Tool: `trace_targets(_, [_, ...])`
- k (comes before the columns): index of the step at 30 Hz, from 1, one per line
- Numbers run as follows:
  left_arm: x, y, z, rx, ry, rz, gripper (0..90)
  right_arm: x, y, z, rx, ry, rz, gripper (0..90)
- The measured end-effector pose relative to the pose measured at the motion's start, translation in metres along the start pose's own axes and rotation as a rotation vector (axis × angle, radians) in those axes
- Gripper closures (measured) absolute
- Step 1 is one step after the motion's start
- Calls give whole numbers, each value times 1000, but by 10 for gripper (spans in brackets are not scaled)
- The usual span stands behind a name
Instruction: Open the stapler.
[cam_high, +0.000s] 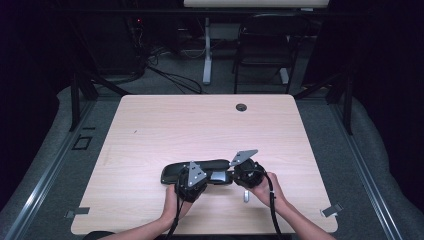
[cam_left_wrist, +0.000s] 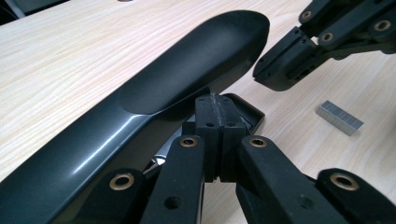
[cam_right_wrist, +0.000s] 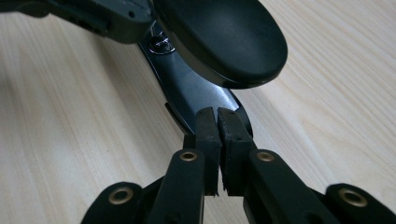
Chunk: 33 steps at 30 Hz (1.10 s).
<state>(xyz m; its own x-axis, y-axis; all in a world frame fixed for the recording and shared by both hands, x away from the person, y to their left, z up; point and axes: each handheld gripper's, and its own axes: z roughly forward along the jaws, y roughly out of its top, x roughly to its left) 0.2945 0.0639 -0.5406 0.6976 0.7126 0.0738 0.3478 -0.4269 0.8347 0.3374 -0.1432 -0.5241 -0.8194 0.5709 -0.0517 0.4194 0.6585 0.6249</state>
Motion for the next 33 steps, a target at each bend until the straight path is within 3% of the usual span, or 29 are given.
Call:
trace_targets(5, [-4,-4,6,3,1,4,900,3,-1,10,10,-1,-9,896])
trace_targets(9, [-5,-5,9,-1,2,1,900,6,-1,19,17,-31,-58,900])
trace_targets(19, [-5,-8,19,-8,9,-33,900,1,0,33,15,-35,-53,900])
trace_targets(33, [-4,-9,25,-28,14,-25,900,3,-3,37,17,-45,-69,900])
